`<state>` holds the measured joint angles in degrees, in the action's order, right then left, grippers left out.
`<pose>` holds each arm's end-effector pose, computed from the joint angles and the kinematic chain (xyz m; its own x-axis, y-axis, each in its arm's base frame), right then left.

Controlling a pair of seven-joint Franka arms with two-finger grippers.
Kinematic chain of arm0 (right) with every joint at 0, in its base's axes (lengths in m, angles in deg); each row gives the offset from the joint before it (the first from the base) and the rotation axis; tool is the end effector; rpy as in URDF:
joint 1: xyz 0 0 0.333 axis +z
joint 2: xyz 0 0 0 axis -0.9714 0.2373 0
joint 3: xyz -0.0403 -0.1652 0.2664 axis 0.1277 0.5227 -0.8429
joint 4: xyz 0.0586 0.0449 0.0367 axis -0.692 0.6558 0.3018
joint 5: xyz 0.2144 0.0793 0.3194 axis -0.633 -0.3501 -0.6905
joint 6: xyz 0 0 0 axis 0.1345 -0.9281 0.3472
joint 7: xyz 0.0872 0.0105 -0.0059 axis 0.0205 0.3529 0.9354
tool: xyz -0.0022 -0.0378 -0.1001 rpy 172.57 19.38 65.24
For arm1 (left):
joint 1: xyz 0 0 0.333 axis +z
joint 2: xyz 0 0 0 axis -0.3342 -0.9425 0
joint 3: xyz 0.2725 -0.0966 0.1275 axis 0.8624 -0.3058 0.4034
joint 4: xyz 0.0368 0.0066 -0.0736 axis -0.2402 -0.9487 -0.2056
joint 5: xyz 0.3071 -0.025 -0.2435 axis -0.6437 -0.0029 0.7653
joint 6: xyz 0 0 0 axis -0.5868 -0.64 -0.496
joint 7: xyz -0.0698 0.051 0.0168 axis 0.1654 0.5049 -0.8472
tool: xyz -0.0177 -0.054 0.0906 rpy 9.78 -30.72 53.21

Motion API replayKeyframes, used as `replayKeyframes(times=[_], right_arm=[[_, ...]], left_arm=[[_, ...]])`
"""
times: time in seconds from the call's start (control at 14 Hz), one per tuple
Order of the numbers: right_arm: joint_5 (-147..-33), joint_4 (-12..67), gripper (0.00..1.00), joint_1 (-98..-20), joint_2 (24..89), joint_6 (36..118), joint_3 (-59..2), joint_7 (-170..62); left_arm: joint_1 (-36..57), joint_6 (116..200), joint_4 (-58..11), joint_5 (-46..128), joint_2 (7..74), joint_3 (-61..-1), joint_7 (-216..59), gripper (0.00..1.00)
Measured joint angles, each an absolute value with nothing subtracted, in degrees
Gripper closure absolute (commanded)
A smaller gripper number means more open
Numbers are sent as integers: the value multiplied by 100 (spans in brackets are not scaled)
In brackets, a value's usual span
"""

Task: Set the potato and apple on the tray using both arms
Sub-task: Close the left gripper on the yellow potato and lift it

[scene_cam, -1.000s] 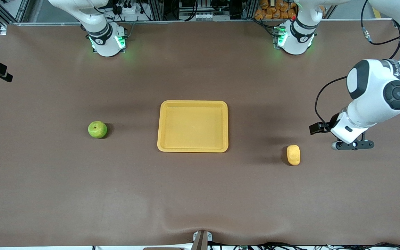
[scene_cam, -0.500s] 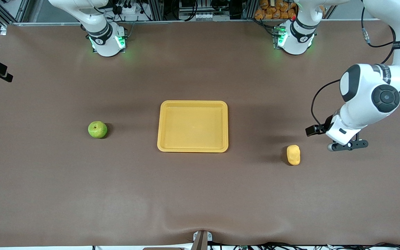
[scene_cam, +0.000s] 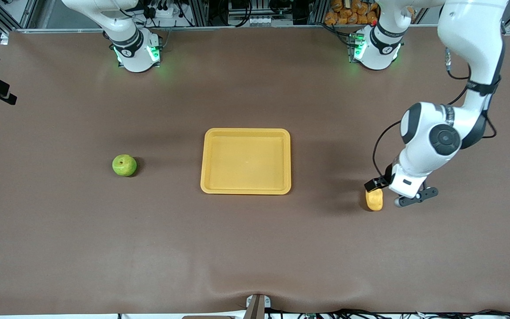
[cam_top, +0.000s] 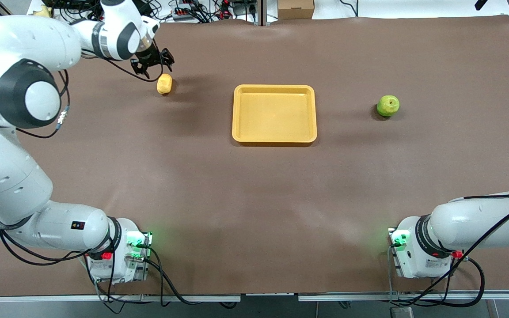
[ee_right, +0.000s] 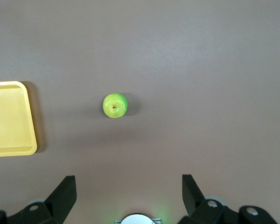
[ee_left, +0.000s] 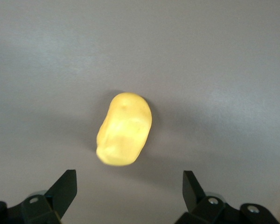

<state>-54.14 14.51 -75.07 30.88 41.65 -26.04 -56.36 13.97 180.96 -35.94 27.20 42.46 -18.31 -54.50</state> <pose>0.5235 -0.0628 0.6584 0.9949 -0.0712 -0.0712 -0.0728 -0.9971 -0.0210 0.6166 -0.1156 0.2746 0.9543 0.2879 0.0807 0.2867 -0.9577 0.0258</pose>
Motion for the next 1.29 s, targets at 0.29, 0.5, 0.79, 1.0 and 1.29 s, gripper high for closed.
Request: replayKeyframes(times=[0.29,0.5,0.79,1.0,1.29], right_arm=[[-5414,1451,0,-7519,3124,4170,-2600,-5638],[-5414,1452,0,-7529,3147,4186,-2599,-5638],[-5414,1454,0,-7529,3301,4209,-2602,-5638],[-5409,1454,0,-7532,3360,4222,-2599,-5638],[-5407,1455,0,-7539,3537,4243,-2599,-5638]], left_arm=[[1447,18123,-3330,2135,3850,-1800,-5692,0],[1410,18092,-2940,2102,3343,-1807,-5743,0],[1432,18059,-2690,2101,3020,-1800,-5786,22],[1416,18027,-2670,2101,2967,-1806,-5754,100],[1403,18018,-2613,2101,2960,-1814,-5661,100]])
